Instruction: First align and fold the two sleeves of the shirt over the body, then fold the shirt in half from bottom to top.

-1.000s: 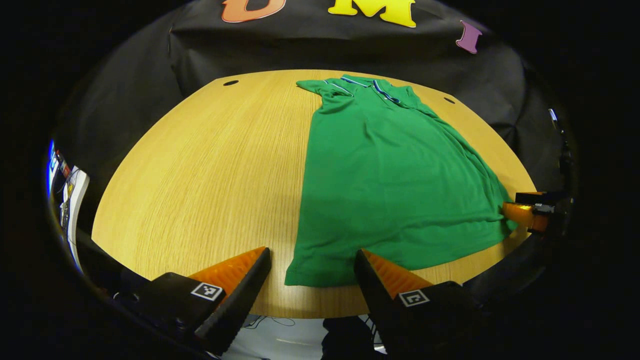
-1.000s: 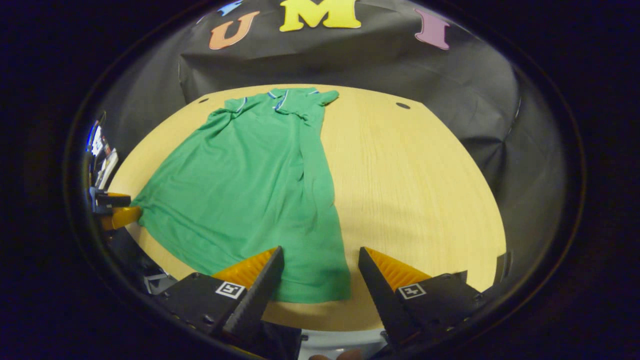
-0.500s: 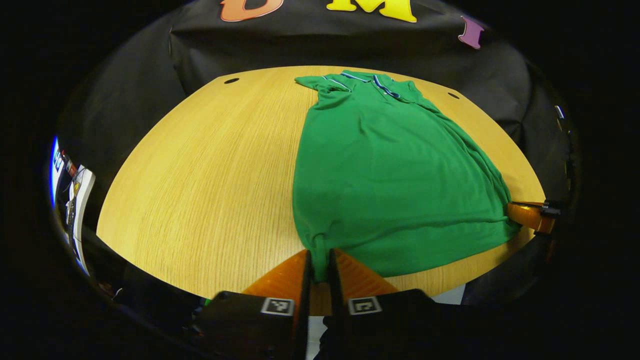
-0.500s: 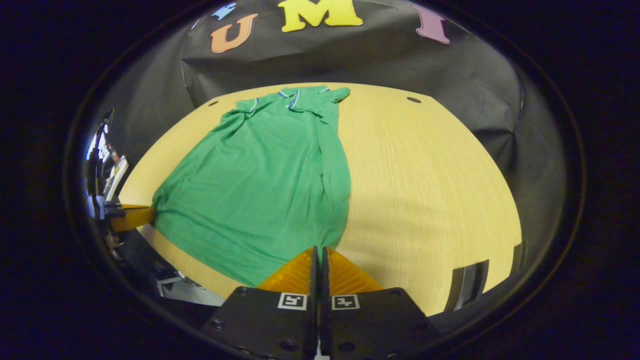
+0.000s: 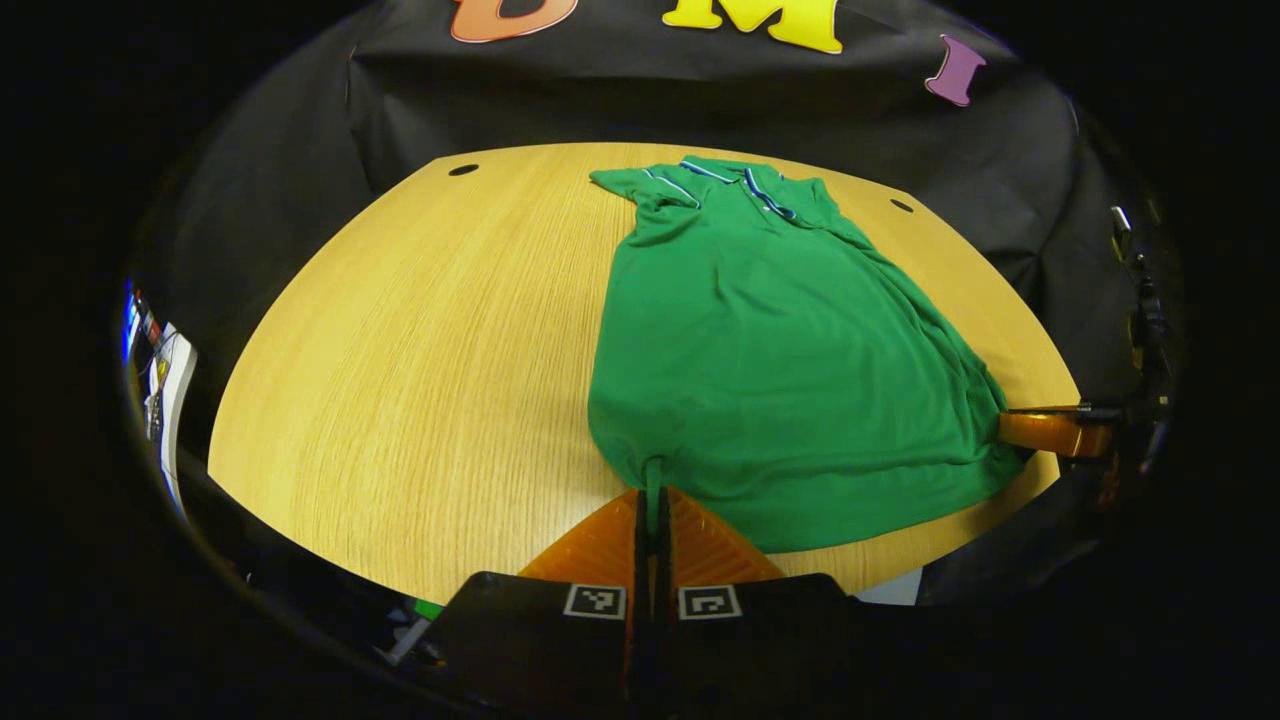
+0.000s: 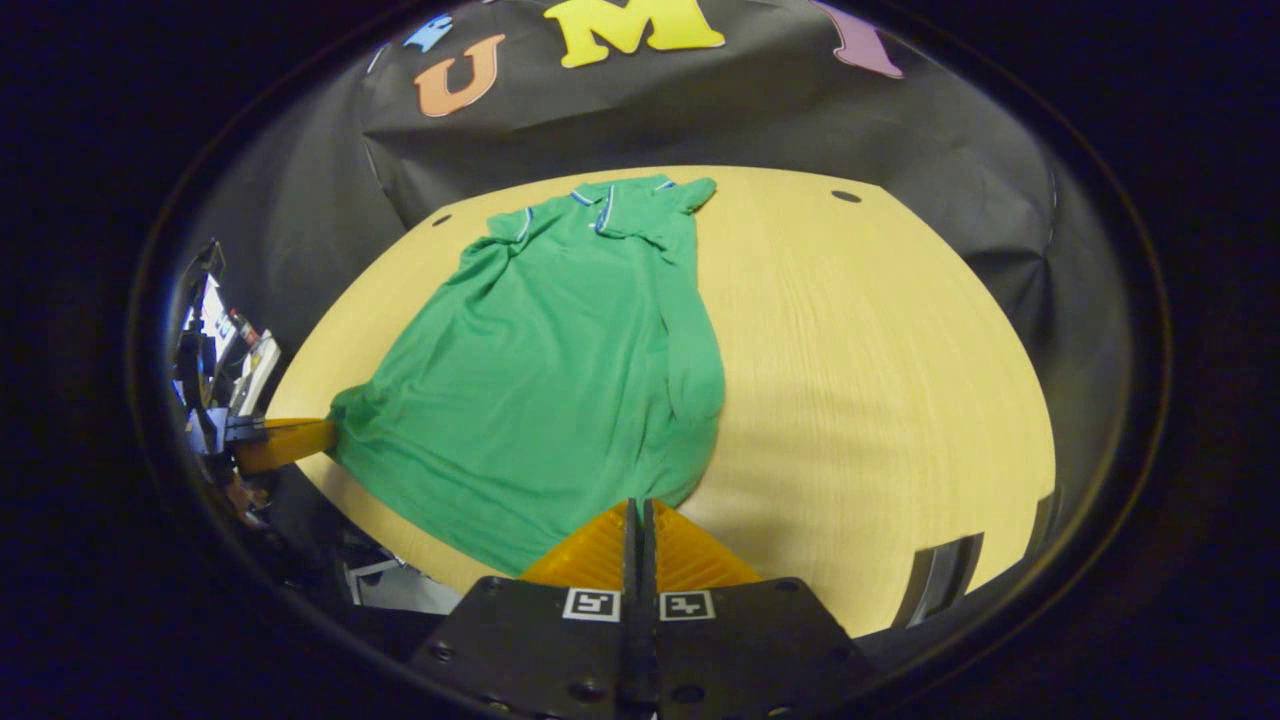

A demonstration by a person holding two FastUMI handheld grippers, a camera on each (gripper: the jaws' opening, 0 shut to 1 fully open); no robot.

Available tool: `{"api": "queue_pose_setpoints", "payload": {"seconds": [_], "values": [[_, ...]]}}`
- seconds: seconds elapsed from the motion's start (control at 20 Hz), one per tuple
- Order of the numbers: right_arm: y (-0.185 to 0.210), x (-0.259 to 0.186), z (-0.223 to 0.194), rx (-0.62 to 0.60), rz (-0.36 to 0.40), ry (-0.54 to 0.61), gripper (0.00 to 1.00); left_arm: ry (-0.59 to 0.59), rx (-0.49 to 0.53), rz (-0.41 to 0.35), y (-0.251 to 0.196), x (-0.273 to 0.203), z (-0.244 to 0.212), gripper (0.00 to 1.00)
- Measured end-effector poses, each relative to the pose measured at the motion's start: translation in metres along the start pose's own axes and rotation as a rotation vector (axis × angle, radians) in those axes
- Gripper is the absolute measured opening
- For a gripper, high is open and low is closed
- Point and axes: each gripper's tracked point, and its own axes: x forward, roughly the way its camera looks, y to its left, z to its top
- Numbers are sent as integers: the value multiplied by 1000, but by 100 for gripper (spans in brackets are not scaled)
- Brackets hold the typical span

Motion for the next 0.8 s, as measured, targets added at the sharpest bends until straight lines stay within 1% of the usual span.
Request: {"api": "queue_pose_setpoints", "payload": {"seconds": [0.2,0.35,0.45,0.55,0.75,0.8], "values": [[2,-13,32,19,15,-56,0,-56,-19,-2,7,-8,32,6],[-1,-21,62,36,21,-98,0,-110,-16,-5,6,-12,64,6],[-2,-28,86,50,28,-134,0,-153,-6,2,7,-17,87,6],[-5,-33,109,56,34,-166,0,-196,-13,-11,2,-19,112,6],[-9,-37,156,60,35,-223,0,-257,-15,-14,-2,-16,154,6],[-8,-36,167,60,46,-229,0,-264,-12,-19,-4,-14,163,6]]}}
